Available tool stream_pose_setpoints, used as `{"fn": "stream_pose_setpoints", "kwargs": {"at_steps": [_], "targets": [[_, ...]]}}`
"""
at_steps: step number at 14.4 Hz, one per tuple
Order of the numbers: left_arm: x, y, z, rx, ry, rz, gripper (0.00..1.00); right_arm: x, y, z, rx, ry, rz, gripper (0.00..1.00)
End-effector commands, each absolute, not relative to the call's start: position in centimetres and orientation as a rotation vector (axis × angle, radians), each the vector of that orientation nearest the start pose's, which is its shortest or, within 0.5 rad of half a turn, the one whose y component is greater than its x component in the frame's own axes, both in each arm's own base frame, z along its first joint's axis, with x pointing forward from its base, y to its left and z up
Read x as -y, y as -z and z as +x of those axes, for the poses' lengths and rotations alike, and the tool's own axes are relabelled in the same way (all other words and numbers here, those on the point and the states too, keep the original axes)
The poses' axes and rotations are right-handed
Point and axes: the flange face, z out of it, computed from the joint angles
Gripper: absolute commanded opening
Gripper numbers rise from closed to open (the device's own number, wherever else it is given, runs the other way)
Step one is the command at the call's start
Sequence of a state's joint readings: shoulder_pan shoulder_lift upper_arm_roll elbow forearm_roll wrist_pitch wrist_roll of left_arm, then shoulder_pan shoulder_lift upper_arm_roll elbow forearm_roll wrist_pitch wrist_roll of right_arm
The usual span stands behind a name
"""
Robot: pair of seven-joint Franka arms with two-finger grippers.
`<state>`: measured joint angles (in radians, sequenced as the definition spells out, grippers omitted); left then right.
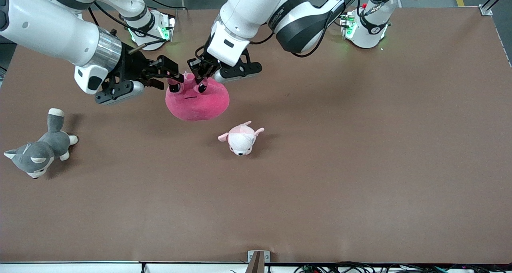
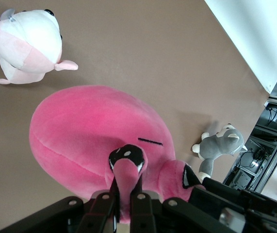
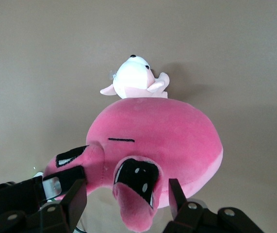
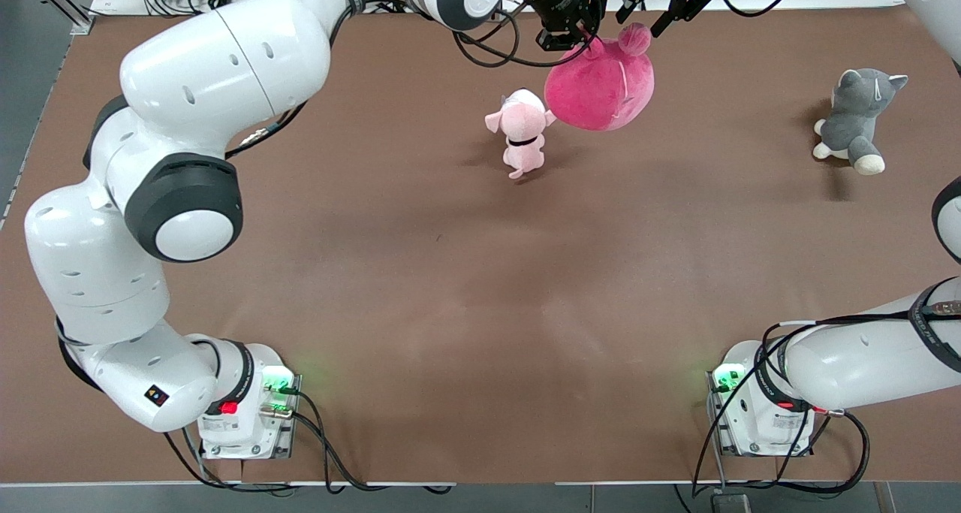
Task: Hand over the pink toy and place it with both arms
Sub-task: 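Grasp the pink plush with the right gripper while the left gripper holds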
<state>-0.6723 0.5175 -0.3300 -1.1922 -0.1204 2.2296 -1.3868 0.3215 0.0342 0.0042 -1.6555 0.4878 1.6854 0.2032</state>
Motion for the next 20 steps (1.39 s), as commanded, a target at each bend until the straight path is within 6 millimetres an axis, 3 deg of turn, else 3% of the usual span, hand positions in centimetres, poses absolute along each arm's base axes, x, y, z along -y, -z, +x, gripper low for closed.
{"fn": "stream_pose_setpoints", "kwargs": {"at_steps": [1, 7, 9, 11, 12, 17, 19, 20], "targets": [[59.5, -56.8, 45.5, -0.665, 0.062, 2.426, 0.01, -22.8, -58.3, 52.4, 0.082, -0.207, -2.681, 0.76], [59.5, -56.8, 45.5, -0.665, 0.062, 2.426, 0.01, -23.2, -58.0, 52.1, 0.105, -0.222, -2.717, 0.69], [59.5, -56.8, 45.5, -0.665, 0.062, 2.426, 0.01, -23.4, -57.8, 51.8, 0.115, -0.243, -2.719, 0.52], [59.5, -56.8, 45.5, -0.665, 0.062, 2.426, 0.01, -23.6, -57.4, 51.8, 0.122, -0.264, -2.721, 0.16], [59.4, -56.9, 45.5, -0.666, 0.059, 2.425, 0.01, -24.1, -57.4, 51.6, 0.133, -0.265, -2.721, 0.05], [59.3, -56.8, 45.6, -0.668, 0.059, 2.426, 0.02, -23.9, -57.4, 51.8, 0.11, -0.266, -2.723, 0.0], [59.1, -56.8, 45.8, -0.673, 0.056, 2.426, 0.13, -24.0, -57.6, 51.8, 0.078, -0.27, -2.725, 0.0], [58.9, -56.9, 46.0, -0.676, 0.05, 2.428, 0.42, -24.1, -57.7, 51.8, 0.074, -0.267, -2.725, 0.0]]}}
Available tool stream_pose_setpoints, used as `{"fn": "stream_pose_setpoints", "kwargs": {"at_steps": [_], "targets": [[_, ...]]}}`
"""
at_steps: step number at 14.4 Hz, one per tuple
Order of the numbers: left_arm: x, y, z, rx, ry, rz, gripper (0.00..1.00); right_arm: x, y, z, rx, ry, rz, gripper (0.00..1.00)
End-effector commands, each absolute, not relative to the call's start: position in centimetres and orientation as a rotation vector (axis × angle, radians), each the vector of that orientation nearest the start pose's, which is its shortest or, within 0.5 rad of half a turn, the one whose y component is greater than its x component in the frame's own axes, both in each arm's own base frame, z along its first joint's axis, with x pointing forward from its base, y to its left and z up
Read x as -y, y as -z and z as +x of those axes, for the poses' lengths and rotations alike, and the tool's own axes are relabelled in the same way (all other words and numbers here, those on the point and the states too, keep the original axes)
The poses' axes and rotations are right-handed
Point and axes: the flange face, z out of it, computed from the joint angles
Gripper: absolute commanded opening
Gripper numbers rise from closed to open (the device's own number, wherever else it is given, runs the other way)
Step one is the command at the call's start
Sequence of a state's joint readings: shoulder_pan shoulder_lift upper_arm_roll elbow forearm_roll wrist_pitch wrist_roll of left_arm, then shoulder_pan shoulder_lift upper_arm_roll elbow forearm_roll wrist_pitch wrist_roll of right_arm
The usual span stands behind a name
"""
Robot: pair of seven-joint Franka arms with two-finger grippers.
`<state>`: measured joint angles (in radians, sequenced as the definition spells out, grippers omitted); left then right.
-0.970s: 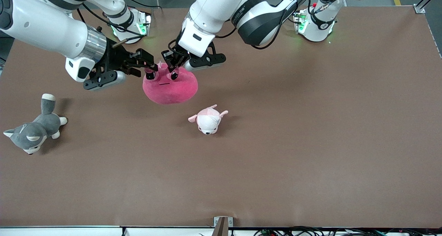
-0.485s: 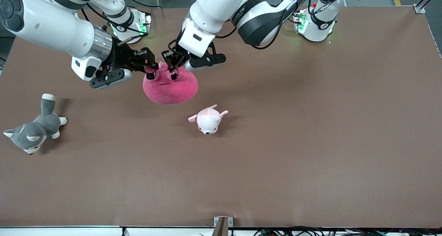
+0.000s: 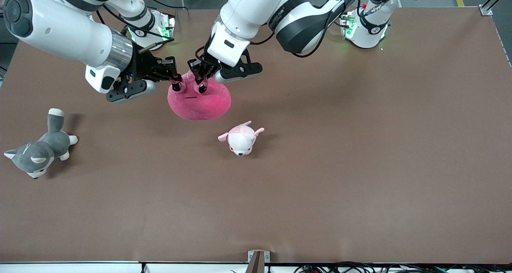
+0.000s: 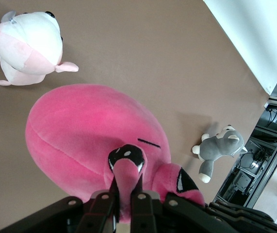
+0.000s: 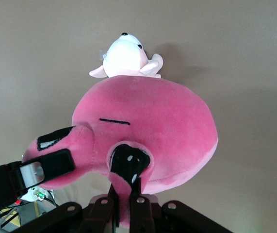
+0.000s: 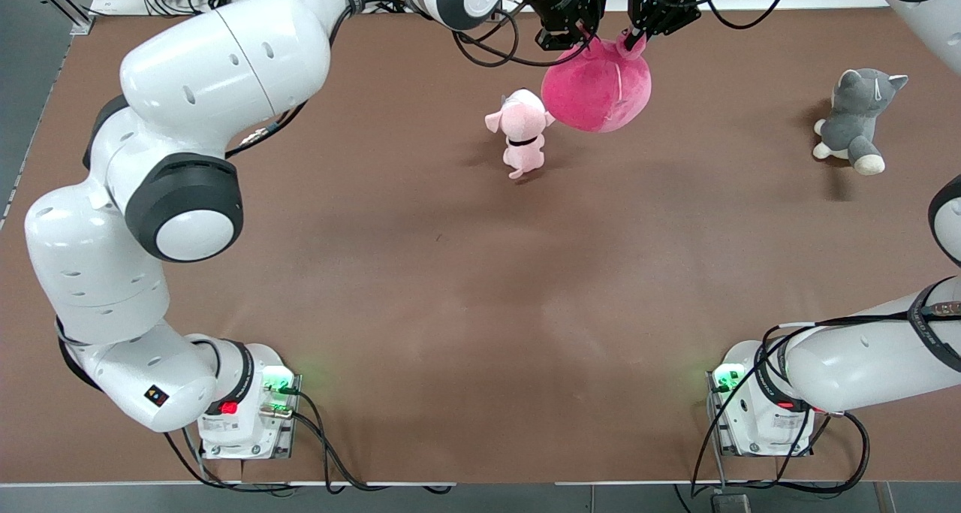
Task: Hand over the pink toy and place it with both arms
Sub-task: 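Open the left gripper to release the plush while the right gripper holds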
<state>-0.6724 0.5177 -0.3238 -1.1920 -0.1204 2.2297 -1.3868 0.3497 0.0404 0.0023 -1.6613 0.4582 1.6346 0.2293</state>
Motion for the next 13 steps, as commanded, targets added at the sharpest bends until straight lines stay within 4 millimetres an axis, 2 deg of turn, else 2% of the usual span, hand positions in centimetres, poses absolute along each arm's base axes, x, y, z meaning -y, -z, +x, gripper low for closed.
{"fn": "stream_pose_setpoints", "kwargs": {"at_steps": [1, 2, 5, 7, 8, 10, 13], "targets": [[58.9, -56.5, 45.8, -0.67, 0.037, 2.445, 0.96, -24.2, -57.7, 51.7, 0.078, -0.265, -2.725, 0.0], [58.7, -56.7, 45.8, -0.671, 0.031, 2.452, 1.0, -24.2, -57.9, 51.7, 0.09, -0.259, -2.723, 0.0], [57.5, -56.7, 46.7, -0.685, 0.028, 2.485, 1.0, -23.8, -58.1, 51.9, 0.085, -0.254, -2.722, 0.0], [55.0, -57.7, 48.2, -0.706, -0.076, 2.558, 1.0, -23.1, -58.3, 52.1, 0.079, -0.249, -2.721, 0.0], [54.1, -57.0, 48.8, -0.707, -0.136, 2.616, 1.0, -22.8, -58.3, 52.3, 0.086, -0.241, -2.721, 0.0], [50.9, -56.6, 50.1, -0.704, -0.259, 2.787, 1.0, -20.4, -58.1, 53.4, 0.083, -0.221, -2.717, 0.0], [44.1, -56.7, 53.5, -0.448, -0.283, 3.029, 1.0, -16.1, -56.6, 55.6, 0.122, -0.195, -2.707, 0.0]]}}
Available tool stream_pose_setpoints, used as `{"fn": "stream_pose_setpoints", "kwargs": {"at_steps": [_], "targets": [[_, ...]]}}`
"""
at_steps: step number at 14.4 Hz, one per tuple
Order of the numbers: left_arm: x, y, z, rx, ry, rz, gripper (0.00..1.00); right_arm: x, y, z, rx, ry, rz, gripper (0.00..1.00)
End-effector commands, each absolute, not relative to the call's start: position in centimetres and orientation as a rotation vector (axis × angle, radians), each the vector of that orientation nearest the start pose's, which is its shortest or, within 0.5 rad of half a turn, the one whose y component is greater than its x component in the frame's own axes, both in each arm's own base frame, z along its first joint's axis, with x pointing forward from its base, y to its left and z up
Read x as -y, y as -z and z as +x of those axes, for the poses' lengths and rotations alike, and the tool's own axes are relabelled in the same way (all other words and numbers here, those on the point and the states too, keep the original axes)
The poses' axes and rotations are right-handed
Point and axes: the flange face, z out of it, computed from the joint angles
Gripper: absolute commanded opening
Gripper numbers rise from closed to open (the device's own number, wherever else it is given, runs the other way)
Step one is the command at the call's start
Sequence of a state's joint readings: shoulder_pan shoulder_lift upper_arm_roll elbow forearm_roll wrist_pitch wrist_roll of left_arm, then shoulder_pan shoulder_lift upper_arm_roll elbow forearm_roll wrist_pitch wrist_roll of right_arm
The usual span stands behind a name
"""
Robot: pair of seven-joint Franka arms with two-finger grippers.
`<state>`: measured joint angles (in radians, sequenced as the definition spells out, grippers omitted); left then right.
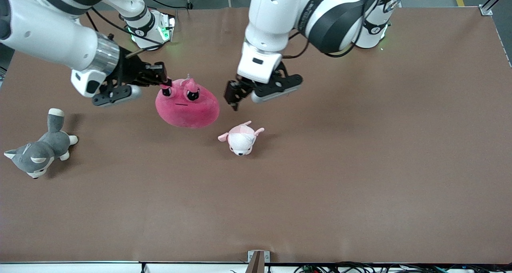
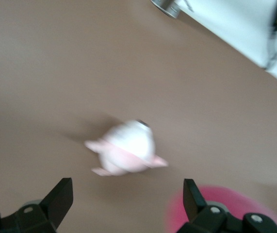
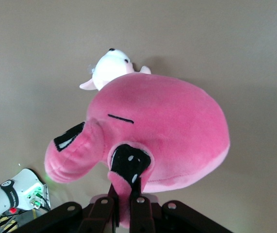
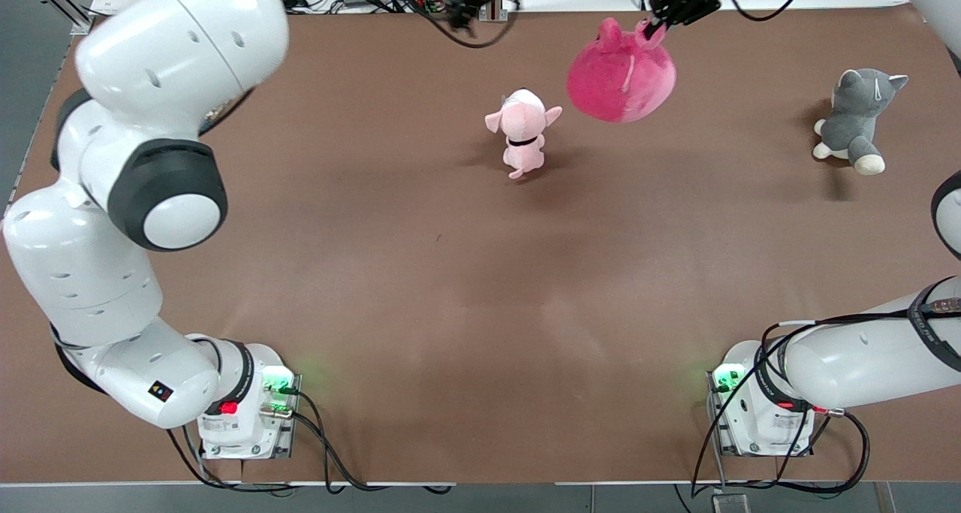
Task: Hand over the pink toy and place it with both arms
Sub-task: 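Open the left gripper to release the plush while the right gripper holds, then carry the plush toward the grey cat while the left gripper retracts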
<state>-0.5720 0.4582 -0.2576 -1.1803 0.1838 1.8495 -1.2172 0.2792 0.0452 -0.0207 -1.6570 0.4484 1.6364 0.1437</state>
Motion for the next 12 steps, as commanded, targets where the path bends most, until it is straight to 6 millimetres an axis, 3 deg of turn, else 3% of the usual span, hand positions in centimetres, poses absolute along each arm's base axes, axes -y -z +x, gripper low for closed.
{"fn": "stream_pose_setpoints", "kwargs": {"at_steps": [1, 3, 5, 7, 9, 12], "targets": [[41.9, -56.9, 54.9, 0.387, 0.281, -3.146, 1.0, -13.9, -55.4, 56.8, 0.138, -0.192, -2.7, 0.0], [36.8, -57.1, 57.9, 0.334, 0.264, -3.121, 1.0, -10.1, -53.7, 58.6, 0.193, -0.169, -2.678, 0.0], [32.5, -56.9, 60.3, 0.391, 0.249, -3.098, 1.0, -6.9, -51.0, 60.1, 0.247, -0.176, -2.658, 0.0], [29.2, -56.5, 61.9, 0.438, 0.238, -3.081, 1.0, -5.0, -48.3, 61.0, 0.334, -0.19, -2.634, 0.0], [25.4, -56.6, 63.5, 0.462, 0.234, -3.069, 1.0, -2.1, -44.3, 62.1, 0.413, -0.213, -2.595, 0.0], [21.4, -57.6, 64.4, 0.4, 0.237, -3.064, 1.0, 1.2, -39.1, 63.0, 0.369, -0.23, -2.49, 0.0]]}}
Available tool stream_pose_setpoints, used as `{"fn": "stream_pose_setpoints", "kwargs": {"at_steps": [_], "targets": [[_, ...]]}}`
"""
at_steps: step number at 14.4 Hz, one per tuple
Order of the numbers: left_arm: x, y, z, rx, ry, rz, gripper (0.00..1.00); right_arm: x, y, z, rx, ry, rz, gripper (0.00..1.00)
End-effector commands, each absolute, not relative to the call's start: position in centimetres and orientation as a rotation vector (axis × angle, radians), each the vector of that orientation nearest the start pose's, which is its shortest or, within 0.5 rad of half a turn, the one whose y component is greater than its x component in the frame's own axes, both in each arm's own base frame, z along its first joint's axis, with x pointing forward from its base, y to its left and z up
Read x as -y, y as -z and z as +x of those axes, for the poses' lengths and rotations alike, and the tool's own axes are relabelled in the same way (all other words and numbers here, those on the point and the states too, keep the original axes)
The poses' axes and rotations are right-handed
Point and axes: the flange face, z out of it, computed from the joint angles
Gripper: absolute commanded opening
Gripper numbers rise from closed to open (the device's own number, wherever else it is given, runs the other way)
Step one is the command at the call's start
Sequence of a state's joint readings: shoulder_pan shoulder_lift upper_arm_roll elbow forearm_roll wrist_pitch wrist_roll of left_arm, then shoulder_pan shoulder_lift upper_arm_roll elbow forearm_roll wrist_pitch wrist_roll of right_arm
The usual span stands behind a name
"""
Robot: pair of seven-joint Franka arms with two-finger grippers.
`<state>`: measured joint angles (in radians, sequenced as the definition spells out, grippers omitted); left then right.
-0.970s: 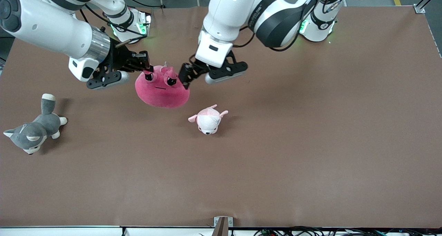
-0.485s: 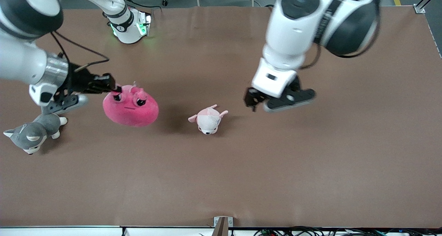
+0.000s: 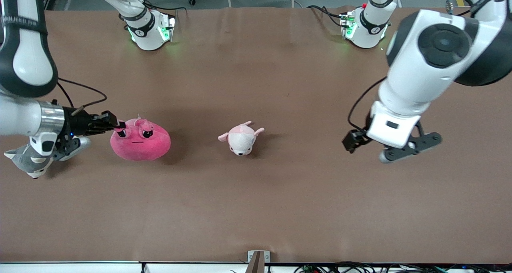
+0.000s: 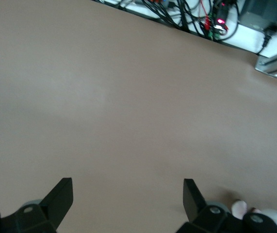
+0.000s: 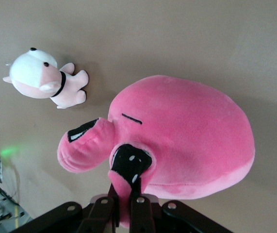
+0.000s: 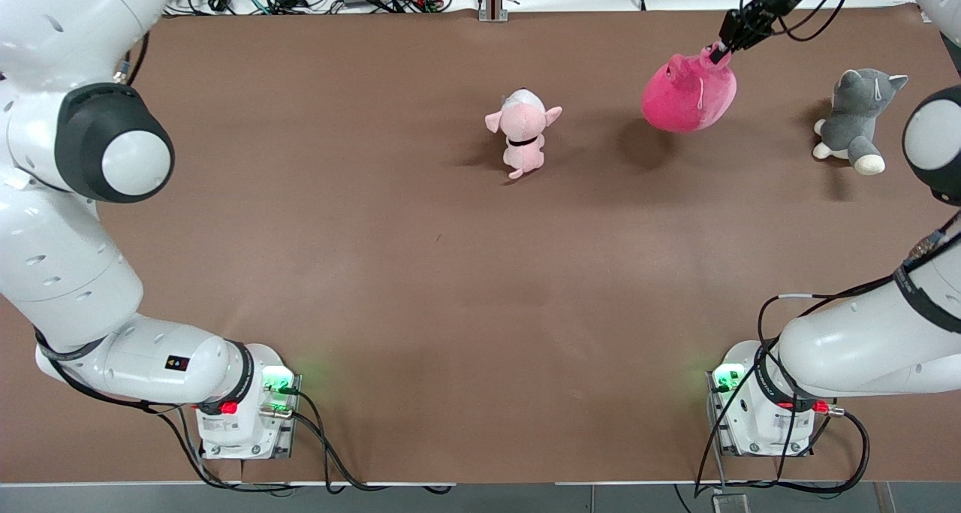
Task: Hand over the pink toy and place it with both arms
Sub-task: 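Carry the plush toward the grey cat while the left gripper retracts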
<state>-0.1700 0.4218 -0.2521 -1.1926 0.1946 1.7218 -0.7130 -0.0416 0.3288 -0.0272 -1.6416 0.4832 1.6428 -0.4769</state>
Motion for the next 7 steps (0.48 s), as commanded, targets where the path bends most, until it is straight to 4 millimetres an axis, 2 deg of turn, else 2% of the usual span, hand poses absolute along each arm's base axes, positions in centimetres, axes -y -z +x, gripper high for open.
{"fn": "stream_pose_setpoints", "kwargs": {"at_steps": [1, 4, 7], "targets": [[19.8, -58.0, 64.4, 0.368, 0.216, -3.057, 1.0, 1.5, -37.8, 63.2, 0.372, -0.227, -2.452, 0.0], [15.3, -59.0, 64.5, 0.181, 0.155, -3.047, 1.0, 1.5, -34.8, 64.0, 0.346, -0.242, -2.408, 0.0], [12.3, -60.1, 63.5, 0.066, 0.061, -3.027, 1.0, 3.0, -33.3, 64.4, 0.355, -0.24, -2.393, 0.0]]}}
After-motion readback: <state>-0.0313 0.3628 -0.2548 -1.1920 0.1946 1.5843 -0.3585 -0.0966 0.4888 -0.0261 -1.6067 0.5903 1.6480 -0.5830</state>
